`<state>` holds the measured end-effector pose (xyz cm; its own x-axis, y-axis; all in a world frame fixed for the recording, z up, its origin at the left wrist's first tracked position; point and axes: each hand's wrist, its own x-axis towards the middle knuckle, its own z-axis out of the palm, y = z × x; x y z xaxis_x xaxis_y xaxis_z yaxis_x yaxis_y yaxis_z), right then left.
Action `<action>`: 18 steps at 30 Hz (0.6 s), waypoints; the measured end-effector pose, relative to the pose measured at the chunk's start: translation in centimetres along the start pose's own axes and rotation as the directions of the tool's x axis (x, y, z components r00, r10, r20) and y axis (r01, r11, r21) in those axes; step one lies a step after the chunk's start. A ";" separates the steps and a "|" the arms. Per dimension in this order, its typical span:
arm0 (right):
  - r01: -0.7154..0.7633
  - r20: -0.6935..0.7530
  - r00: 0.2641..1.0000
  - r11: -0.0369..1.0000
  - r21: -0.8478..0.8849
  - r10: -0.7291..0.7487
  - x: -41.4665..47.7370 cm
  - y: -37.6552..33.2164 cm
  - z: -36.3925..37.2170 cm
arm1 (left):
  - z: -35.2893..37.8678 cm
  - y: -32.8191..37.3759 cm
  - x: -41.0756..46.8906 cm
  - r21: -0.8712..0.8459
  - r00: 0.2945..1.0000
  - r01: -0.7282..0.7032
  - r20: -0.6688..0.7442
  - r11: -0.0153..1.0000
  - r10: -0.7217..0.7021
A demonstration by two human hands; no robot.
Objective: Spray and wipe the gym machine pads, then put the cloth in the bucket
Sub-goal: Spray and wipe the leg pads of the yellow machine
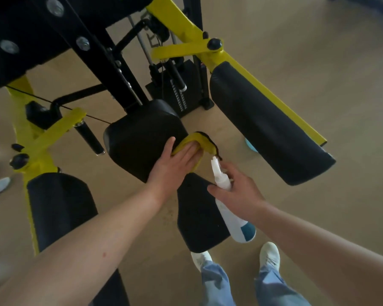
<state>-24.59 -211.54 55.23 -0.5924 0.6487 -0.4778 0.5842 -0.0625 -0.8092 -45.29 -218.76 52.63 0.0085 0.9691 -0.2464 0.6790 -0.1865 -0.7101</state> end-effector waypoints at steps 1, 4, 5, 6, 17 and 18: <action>-0.010 -0.001 1.000 1.000 0.007 0.010 0.0 0.5 0.2 | -0.4 -0.1 0.2 -0.012 0.997 -0.067 0.023 0.998 0.067; -0.041 -0.009 0.999 0.999 0.025 0.042 -0.5 1.2 0.5 | -2.1 -1.8 0.4 -0.083 0.985 -0.156 -0.082 0.984 0.149; -0.043 -0.008 0.999 0.999 0.016 0.043 -0.7 1.1 0.5 | -2.7 -2.5 0.3 -0.128 0.977 -0.152 -0.170 0.980 0.130; -0.041 -0.004 0.999 0.999 0.015 0.041 -0.9 1.0 0.5 | -3.3 -3.1 -0.1 -0.184 0.962 -0.152 -0.251 0.971 0.104; 0.064 0.030 0.997 0.995 0.071 -0.066 -0.7 -2.4 -0.8 | -3.4 -8.0 -6.1 -0.456 0.924 0.103 -0.285 0.884 -0.255; 0.072 0.032 0.997 0.995 0.073 -0.075 -0.5 -2.5 -0.8 | -3.2 -8.0 -6.1 -0.428 0.894 0.125 -0.343 0.895 -0.289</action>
<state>-25.32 -211.08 57.77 -0.6519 0.6267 -0.4269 0.4982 -0.0706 -0.8642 -48.40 -222.66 61.91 0.0638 0.9753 0.2113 0.9231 0.0228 -0.3839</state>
